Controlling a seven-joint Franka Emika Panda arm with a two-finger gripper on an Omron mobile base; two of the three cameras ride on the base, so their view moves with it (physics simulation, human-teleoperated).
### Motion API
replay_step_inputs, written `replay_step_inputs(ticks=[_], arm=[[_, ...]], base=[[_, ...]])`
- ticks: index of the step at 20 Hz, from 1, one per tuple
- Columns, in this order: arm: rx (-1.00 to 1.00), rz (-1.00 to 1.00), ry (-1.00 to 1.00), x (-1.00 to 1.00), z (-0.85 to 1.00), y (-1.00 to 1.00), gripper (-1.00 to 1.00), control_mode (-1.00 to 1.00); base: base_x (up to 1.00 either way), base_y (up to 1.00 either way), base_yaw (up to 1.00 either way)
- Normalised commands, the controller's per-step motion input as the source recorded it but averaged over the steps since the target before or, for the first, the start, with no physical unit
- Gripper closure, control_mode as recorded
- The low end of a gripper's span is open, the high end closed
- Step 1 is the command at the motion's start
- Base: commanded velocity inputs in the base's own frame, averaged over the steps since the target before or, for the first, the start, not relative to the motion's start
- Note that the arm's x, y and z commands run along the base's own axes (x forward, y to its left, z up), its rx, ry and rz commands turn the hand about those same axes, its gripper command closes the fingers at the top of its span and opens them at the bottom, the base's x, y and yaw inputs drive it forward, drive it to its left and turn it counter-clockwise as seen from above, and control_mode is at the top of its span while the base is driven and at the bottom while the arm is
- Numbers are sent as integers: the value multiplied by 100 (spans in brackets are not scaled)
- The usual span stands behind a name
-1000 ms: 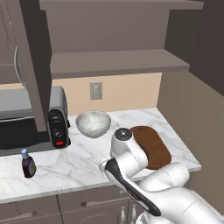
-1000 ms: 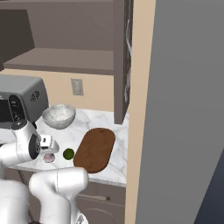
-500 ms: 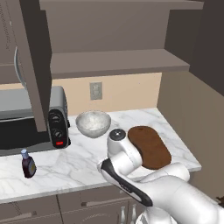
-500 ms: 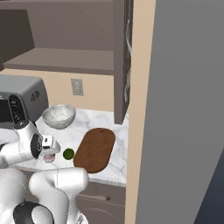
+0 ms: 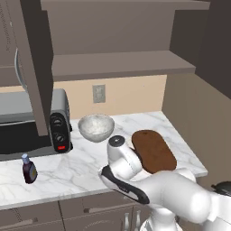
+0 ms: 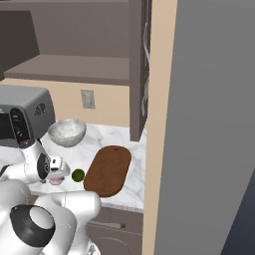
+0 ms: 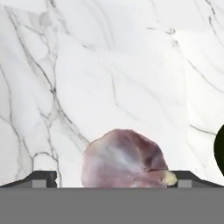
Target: Open the cabinet. Place the bowl and condiment on the counter. Then place the lime and garlic on the cutting board.
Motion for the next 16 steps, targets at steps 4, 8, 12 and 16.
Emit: replay_step_inputs(ticks=[4,8,12,16], arm=[[0,1,0,16,-42,-24,-100,-100],[0,1,0,9,-40,-26,-100,-100],[0,2,0,1,-36,-26,100,-100],[0,4,0,-7,-37,-46,100,-100]], base=[[0,0,0],[0,0,0],[0,0,0],[0,0,0]])
